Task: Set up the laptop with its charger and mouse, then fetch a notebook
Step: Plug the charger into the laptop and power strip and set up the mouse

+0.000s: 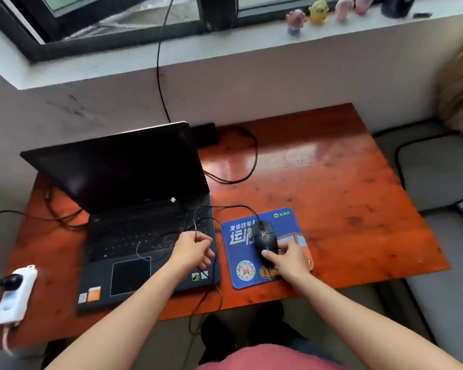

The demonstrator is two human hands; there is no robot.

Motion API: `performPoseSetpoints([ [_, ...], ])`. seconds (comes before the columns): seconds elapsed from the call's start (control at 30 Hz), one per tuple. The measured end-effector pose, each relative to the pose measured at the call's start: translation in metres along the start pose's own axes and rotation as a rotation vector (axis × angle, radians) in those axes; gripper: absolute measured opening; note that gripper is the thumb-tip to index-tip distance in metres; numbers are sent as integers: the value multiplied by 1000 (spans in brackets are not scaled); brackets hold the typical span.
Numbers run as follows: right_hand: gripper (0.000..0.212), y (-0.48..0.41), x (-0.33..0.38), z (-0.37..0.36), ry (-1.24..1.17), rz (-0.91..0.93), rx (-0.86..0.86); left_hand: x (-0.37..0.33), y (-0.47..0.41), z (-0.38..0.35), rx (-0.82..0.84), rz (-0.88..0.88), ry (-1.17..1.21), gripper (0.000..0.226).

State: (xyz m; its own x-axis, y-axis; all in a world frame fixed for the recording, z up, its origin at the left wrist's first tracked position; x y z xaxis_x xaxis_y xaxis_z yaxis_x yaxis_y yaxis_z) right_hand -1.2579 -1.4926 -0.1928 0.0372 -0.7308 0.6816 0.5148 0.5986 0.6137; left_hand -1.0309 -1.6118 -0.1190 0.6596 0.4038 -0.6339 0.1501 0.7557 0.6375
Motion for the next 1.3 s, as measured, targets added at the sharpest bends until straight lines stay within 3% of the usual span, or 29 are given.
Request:
performPoseSetpoints([
  [0.13, 41, -5, 7, 15, 349, 62, -5, 7, 0, -48, 139, 59, -71, 28],
  [0.23, 35, -21, 12, 49, 350, 147, -190, 10, -5, -68, 87, 33, -274, 37],
  [0.3, 39, -34, 13, 68, 337, 116, -250, 8, -8, -74, 27, 52, -272, 41],
  [0.47, 25, -48, -1, 72, 398, -74, -170, 3, -14, -79, -19, 68, -222, 41],
  [0.7, 16, -43, -11, 80, 428, -69, -148, 8, -14, -76, 16, 42, -258, 37],
  [0.8, 38, -31, 15, 82, 567, 103, -160, -6, -11, -56, -7, -52, -306, 34],
  [0.87, 40, -22, 53, 74, 590, 340, -143, -22, -9, -36, 6, -183, -506, 34],
  [0.97, 42, 0, 129, 34, 599, 741, 14, -51, 0, -1, -5, -336, -910, 31],
  [1.03, 52, 14, 168, -1, 681, 904, 143, -69, 7, 17, -30, -380, -1044, 27],
  [1.1, 52, 24, 193, -30, 799, 998, 261, -88, 18, 32, -67, -428, -1065, 25],
  [1.17, 33, 25, 207, -47, 819, 1053, 329, -105, 30, 47, -122, -486, -1012, 21],
  [1.3, 27, -9, 230, -33, 545, 922, 207, -113, 40, 94, -144, -453, -766, 10],
])
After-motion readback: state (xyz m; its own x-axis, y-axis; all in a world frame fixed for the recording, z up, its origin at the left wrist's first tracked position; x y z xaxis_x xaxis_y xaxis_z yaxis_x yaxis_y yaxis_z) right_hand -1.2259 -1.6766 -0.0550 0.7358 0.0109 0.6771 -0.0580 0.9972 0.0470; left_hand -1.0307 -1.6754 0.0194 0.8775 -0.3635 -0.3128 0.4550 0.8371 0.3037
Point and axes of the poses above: each hand's wrist, its own y-axis away from the middle knuckle, its own z-axis out of the back of the hand, x = y × z, the point moved 5 cm from there along -y, towards the middle knuckle, and after that the axes turned 4 degrees about -y, right-handed, at the moved point
